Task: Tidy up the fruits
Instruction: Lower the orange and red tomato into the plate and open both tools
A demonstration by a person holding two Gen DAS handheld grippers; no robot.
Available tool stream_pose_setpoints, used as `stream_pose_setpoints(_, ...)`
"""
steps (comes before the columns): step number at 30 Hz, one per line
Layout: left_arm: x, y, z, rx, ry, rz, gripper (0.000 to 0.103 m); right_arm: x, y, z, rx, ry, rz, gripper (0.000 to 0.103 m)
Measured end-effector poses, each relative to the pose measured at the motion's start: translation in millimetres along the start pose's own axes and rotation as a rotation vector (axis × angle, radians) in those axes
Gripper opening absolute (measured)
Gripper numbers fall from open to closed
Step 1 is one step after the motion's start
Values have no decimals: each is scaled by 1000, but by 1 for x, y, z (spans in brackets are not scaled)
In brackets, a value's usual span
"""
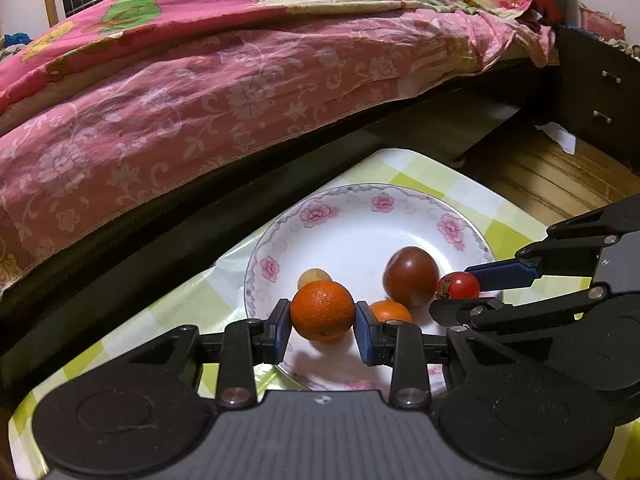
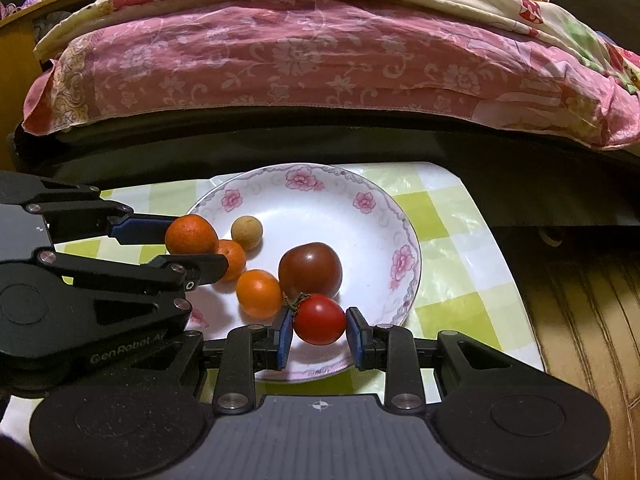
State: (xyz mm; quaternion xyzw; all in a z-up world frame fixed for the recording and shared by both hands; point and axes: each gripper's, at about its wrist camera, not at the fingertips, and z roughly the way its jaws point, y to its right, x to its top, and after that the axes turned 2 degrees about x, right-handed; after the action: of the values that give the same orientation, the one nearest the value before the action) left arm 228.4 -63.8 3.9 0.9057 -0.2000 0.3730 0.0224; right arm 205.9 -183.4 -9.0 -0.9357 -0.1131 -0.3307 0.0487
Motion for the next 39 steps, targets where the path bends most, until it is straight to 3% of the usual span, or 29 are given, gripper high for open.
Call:
stream_pose_setpoints(17, 12, -5, 28, -4, 0, -2, 41, 8, 11, 30, 5, 0, 10, 25)
stream_pose_setpoints(39, 15, -4, 35, -3, -9, -11, 42, 10, 8, 34, 24, 23, -18, 28)
